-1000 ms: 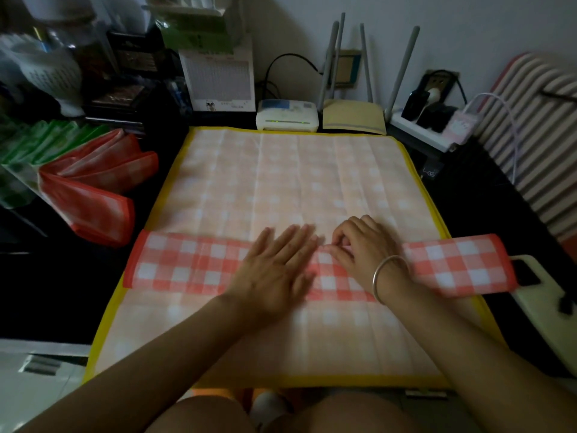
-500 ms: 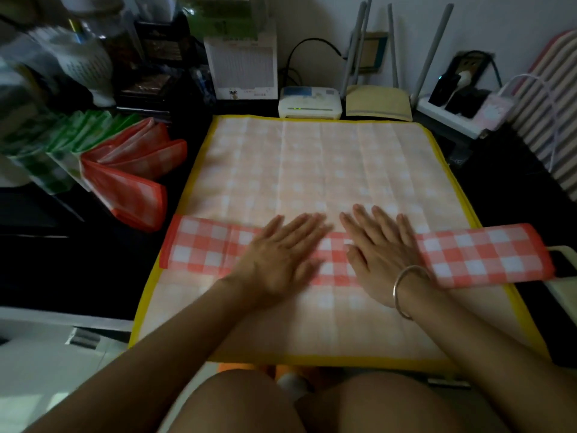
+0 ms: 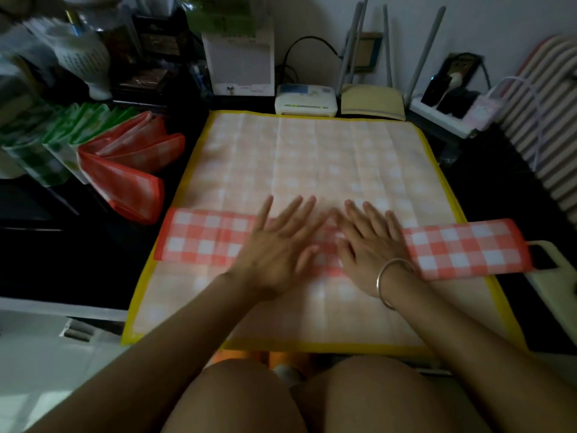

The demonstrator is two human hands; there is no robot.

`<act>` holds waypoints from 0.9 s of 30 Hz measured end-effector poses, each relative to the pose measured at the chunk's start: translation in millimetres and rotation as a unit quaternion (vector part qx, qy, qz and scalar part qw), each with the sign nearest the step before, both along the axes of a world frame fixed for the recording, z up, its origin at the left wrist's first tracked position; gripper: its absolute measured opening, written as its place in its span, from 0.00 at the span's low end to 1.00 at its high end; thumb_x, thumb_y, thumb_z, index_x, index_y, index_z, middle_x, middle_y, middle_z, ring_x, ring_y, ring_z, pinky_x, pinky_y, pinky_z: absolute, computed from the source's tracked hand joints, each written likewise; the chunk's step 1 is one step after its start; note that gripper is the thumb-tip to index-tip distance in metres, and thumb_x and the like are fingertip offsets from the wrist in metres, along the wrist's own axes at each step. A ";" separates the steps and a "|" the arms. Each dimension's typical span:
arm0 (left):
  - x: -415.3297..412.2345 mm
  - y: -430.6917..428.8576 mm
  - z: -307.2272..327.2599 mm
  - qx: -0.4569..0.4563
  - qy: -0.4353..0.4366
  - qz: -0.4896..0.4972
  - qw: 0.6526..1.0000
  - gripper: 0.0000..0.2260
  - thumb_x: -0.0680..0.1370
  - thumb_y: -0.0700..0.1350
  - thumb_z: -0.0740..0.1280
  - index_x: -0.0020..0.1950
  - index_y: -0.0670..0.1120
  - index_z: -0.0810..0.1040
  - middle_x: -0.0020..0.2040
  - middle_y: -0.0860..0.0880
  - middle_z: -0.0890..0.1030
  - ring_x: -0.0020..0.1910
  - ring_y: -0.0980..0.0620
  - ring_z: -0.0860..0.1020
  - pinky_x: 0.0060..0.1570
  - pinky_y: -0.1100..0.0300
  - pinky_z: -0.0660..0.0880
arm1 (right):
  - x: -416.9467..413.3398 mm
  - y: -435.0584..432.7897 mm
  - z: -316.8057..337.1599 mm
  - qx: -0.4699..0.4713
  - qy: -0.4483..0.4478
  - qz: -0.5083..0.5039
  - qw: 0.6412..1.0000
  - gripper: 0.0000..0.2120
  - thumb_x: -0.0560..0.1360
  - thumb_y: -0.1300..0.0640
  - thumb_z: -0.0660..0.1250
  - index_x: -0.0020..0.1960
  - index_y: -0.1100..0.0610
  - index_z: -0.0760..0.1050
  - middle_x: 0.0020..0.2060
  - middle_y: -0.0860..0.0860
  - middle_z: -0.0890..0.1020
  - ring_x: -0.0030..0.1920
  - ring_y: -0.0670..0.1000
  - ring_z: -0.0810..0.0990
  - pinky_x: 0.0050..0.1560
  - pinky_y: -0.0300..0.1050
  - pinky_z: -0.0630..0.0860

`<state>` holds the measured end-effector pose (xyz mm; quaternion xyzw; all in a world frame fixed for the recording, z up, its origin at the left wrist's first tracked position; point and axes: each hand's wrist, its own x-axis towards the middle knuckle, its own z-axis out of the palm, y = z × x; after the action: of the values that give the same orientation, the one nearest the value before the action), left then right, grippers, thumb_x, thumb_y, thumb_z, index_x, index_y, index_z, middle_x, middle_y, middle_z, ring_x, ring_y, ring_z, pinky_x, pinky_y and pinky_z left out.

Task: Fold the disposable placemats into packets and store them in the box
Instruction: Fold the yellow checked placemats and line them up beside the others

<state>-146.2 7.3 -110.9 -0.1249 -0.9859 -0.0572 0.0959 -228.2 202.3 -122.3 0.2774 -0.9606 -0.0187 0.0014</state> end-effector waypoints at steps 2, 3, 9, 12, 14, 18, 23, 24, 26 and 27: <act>-2.6 16.8 -13.2 -0.007 -0.023 0.012 1.000 0.26 0.82 0.58 0.45 0.79 0.53 0.58 0.79 0.48 0.58 0.78 0.47 0.56 0.72 0.36 0.55 | -2.8 1.9 -1.1 0.000 -0.007 0.009 1.000 0.34 0.71 0.39 0.30 0.77 0.41 0.40 0.78 0.43 0.43 0.77 0.50 0.41 0.75 0.57 0.40; -2.6 14.5 -19.5 -0.011 -0.023 0.022 0.999 0.26 0.82 0.58 0.44 0.79 0.54 0.57 0.79 0.49 0.57 0.78 0.47 0.55 0.73 0.37 0.54 | -3.2 0.7 -1.5 -0.007 -0.011 0.014 1.000 0.34 0.71 0.39 0.30 0.77 0.41 0.40 0.78 0.43 0.44 0.77 0.50 0.41 0.75 0.57 0.41; -4.2 12.2 -21.4 -0.013 -0.026 0.027 0.999 0.25 0.82 0.60 0.47 0.79 0.57 0.56 0.79 0.52 0.56 0.78 0.49 0.55 0.73 0.38 0.55 | -19.2 47.4 7.7 0.002 -0.023 0.111 0.994 0.32 0.75 0.38 0.36 0.78 0.46 0.44 0.77 0.44 0.47 0.77 0.49 0.44 0.76 0.53 0.44; -3.3 11.2 -19.0 -0.004 -0.031 0.023 0.999 0.26 0.82 0.63 0.43 0.79 0.59 0.52 0.80 0.54 0.52 0.79 0.51 0.50 0.75 0.39 0.51 | -42.4 109.7 9.3 0.007 -0.009 0.070 0.997 0.30 0.76 0.39 0.35 0.77 0.44 0.42 0.77 0.42 0.47 0.77 0.47 0.45 0.76 0.53 0.43; -3.5 11.0 -17.1 -0.006 -0.039 0.020 0.999 0.28 0.81 0.66 0.40 0.79 0.60 0.49 0.80 0.55 0.50 0.79 0.52 0.47 0.75 0.40 0.48 | -52.4 136.0 8.7 0.009 -0.012 0.030 0.999 0.31 0.75 0.38 0.33 0.76 0.43 0.40 0.77 0.41 0.45 0.77 0.45 0.42 0.76 0.51 0.40; -3.9 9.0 -17.7 -0.008 -0.051 0.016 0.999 0.27 0.81 0.65 0.37 0.79 0.60 0.46 0.80 0.55 0.47 0.79 0.53 0.45 0.75 0.40 0.45 | -58.9 141.4 5.6 -0.045 -0.037 0.023 0.998 0.33 0.74 0.36 0.35 0.77 0.42 0.45 0.75 0.37 0.46 0.76 0.41 0.42 0.75 0.47 0.38; -5.1 9.9 -18.9 -0.024 -0.051 0.023 0.998 0.28 0.80 0.67 0.39 0.79 0.61 0.43 0.80 0.55 0.46 0.79 0.54 0.43 0.75 0.41 0.43 | -58.6 139.7 11.4 -0.272 -0.071 -0.057 0.958 0.25 0.74 0.46 0.54 0.70 0.49 0.69 0.71 0.47 0.69 0.75 0.46 0.58 0.76 0.45 0.43; -5.2 10.1 -18.6 -0.026 -0.054 0.025 0.998 0.29 0.80 0.68 0.39 0.79 0.61 0.44 0.80 0.55 0.46 0.79 0.53 0.43 0.75 0.41 0.44 | -52.6 138.1 14.8 -0.262 -0.017 -0.065 0.963 0.24 0.74 0.49 0.55 0.68 0.51 0.73 0.69 0.48 0.72 0.74 0.49 0.60 0.76 0.47 0.44; -5.0 10.9 -18.1 -0.020 -0.058 0.030 0.998 0.30 0.79 0.69 0.39 0.79 0.60 0.46 0.80 0.55 0.48 0.79 0.53 0.44 0.75 0.40 0.45 | -34.3 132.4 24.5 -0.240 0.106 -0.052 0.964 0.20 0.74 0.52 0.55 0.62 0.53 0.77 0.63 0.48 0.77 0.70 0.53 0.67 0.75 0.53 0.52; -4.8 11.0 -17.0 -0.019 -0.060 0.029 0.998 0.31 0.78 0.70 0.39 0.79 0.60 0.47 0.80 0.55 0.49 0.79 0.53 0.45 0.75 0.39 0.46 | -20.4 126.4 31.7 -0.253 0.147 -0.045 0.955 0.18 0.74 0.53 0.57 0.59 0.54 0.78 0.59 0.49 0.80 0.65 0.54 0.71 0.71 0.53 0.59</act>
<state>-151.0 18.3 -127.9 -0.0943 -0.9940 -0.0435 0.0356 -248.6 328.7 -90.5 0.2189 -0.9345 0.1846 0.2116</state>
